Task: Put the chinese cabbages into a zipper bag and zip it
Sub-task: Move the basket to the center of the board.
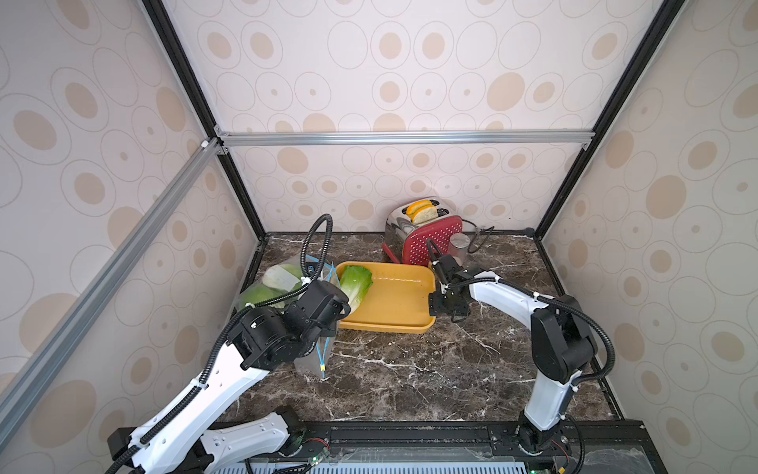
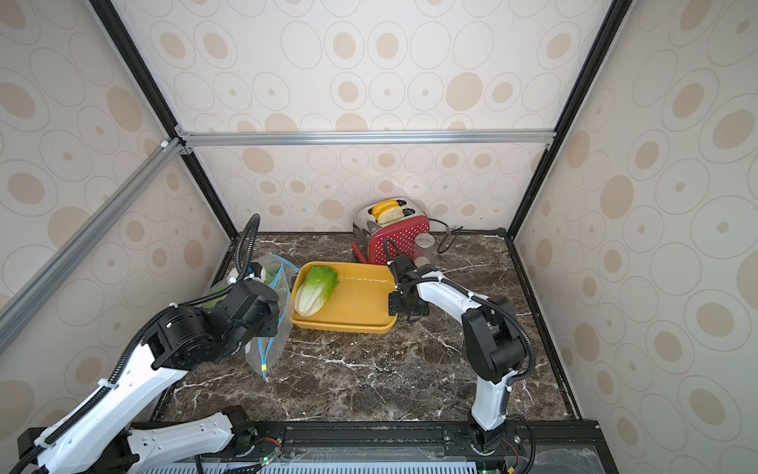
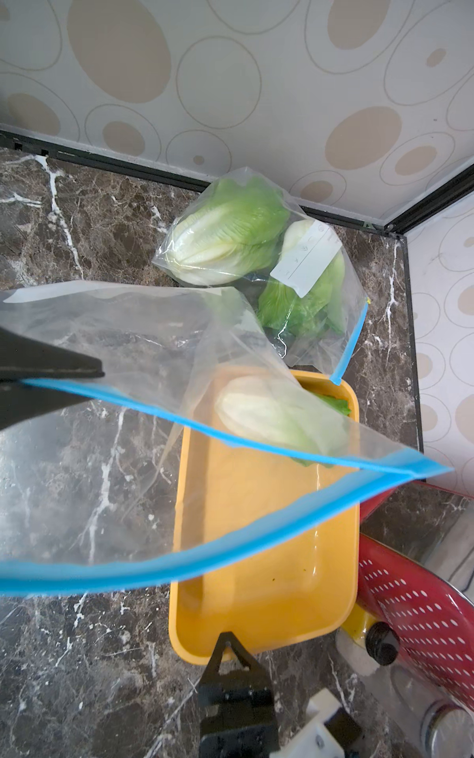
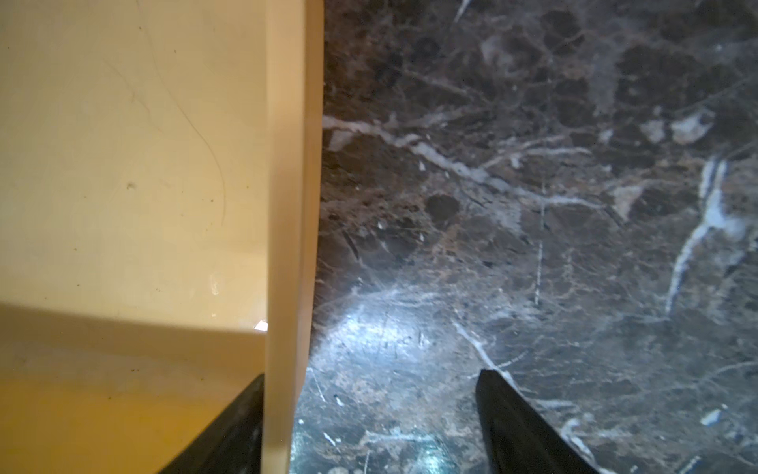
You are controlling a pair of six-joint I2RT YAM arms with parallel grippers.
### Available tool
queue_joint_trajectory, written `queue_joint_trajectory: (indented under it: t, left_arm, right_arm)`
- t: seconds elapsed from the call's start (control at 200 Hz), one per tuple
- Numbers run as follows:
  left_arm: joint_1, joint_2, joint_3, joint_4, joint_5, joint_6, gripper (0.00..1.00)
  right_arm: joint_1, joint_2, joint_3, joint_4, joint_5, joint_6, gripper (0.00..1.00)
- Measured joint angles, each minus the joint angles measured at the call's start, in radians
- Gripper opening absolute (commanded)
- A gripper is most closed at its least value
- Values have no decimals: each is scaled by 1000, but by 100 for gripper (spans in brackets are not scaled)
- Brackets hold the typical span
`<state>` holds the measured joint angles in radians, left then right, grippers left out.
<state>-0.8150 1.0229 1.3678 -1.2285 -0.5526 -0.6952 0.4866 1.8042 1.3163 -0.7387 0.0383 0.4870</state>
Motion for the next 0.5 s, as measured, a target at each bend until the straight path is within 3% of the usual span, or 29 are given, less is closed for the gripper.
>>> queue_joint_trajectory:
  t: [0.23,0.501]
  left_arm:
    - [0,19,22,-7,2,5,5]
    - [0,74,24,53,51,39,5]
  right_arm:
    - [-125,-165,-193,20,-13,-10,75]
    - [-355,-315,-319,-10,-24,-66,77]
